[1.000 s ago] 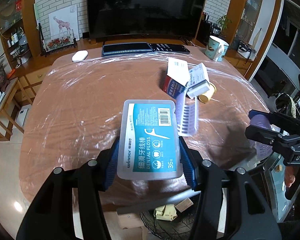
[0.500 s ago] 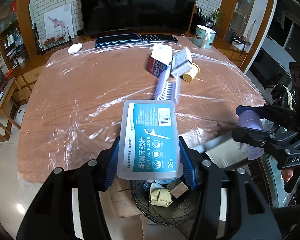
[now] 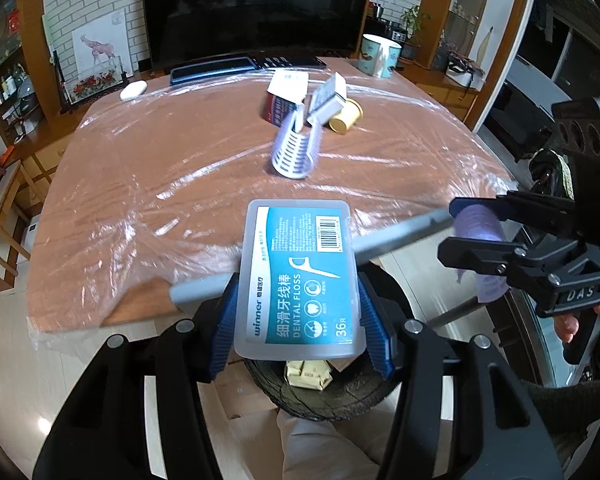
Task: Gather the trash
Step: 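Carry the floss case and purple roller in both tools over the wastebasket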
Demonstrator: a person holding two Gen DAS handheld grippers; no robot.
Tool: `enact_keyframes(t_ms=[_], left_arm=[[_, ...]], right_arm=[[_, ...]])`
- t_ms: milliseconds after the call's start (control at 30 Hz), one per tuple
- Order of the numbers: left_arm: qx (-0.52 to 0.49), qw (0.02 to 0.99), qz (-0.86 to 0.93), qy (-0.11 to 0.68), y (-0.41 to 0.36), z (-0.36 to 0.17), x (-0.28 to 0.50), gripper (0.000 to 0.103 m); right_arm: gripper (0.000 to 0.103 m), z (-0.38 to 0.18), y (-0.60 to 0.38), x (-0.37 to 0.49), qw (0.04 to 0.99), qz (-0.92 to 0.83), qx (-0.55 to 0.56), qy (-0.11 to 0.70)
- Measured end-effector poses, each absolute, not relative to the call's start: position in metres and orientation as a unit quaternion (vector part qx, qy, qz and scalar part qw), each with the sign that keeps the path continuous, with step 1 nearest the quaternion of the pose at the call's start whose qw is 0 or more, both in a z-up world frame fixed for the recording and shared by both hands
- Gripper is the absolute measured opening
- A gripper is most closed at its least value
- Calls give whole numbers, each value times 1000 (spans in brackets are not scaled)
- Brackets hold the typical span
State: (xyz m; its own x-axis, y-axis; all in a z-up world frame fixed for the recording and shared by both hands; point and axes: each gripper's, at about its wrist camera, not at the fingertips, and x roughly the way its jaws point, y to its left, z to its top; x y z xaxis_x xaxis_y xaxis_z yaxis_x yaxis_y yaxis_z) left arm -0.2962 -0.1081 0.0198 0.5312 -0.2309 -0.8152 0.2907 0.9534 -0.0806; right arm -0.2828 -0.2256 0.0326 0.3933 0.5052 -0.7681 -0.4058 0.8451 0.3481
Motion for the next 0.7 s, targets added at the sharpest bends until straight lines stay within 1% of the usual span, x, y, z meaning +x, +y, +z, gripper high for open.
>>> enact_keyframes(t_ms=[333, 700], left_arm=[[45, 861, -162, 480, -122, 1, -319, 56], [50, 846, -160, 506, -129, -24, -327, 56]], right_arm=[[72, 18, -226, -298, 822, 278, 51, 494], [72, -2, -223, -305, 811, 277, 50, 513]])
